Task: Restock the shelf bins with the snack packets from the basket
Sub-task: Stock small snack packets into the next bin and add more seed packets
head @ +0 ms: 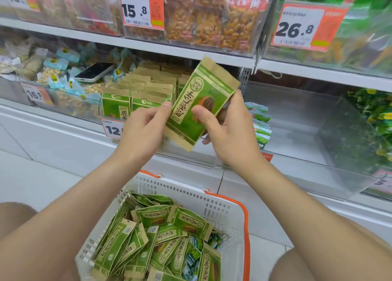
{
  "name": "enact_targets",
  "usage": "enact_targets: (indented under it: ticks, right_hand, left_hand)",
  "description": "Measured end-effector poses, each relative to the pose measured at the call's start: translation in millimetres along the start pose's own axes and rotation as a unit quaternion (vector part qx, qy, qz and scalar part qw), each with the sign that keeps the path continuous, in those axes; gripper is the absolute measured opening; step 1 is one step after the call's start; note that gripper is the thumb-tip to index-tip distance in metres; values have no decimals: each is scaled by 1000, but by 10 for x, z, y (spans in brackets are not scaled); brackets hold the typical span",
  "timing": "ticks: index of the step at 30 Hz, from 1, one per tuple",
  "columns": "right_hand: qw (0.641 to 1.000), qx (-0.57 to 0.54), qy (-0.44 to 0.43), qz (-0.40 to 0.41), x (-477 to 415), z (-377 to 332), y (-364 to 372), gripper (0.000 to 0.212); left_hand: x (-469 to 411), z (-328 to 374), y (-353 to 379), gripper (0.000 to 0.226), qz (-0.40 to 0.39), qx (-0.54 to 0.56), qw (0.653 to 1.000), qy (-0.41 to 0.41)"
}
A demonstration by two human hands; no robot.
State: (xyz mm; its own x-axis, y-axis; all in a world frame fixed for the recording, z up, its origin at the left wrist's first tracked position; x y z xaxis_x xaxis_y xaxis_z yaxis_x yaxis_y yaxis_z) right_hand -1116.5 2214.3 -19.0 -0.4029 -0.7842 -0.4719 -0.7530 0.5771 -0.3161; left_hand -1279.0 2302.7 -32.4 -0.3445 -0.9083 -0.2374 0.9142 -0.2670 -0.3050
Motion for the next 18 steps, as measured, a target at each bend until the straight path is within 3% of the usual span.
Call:
enact_targets:
  ticks: [4,8,11,15,18]
  right_hand:
    - [994,-27,81,-61,-21,89,19,33]
    - [987,-71,117,-82,-27,114,66,31]
    - [984,-108,126,-62,-31,101,55,25]
    - [980,-146,133,11,-29,114,35,17]
    - [949,-258,171,55,-35,40,34,21]
  left_hand:
    - [31,-40,101,32,-89,82,992,37]
    - [-2,-112,135,25,-69,108,992,5]
    - [-20,-122,128,26,-56,123,991,-6]
    - [11,-57,149,21,-107,168,979,-37]
    - [-12,-68,138,47,-75,269,956,-90]
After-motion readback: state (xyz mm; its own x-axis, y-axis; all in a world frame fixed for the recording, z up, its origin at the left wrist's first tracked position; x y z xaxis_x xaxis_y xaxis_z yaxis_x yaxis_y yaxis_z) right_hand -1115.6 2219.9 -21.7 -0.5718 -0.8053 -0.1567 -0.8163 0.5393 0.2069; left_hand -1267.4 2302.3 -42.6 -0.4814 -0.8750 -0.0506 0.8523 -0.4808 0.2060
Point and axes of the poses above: each hand's wrist, its own x-axis away from the middle knuckle, its own y-axis out of the palm, z = x × y, the point moved 1 cm from there along -x, towards the middle knuckle, and after that the axes turned 1 degree about -x, right-handed, at the moved point
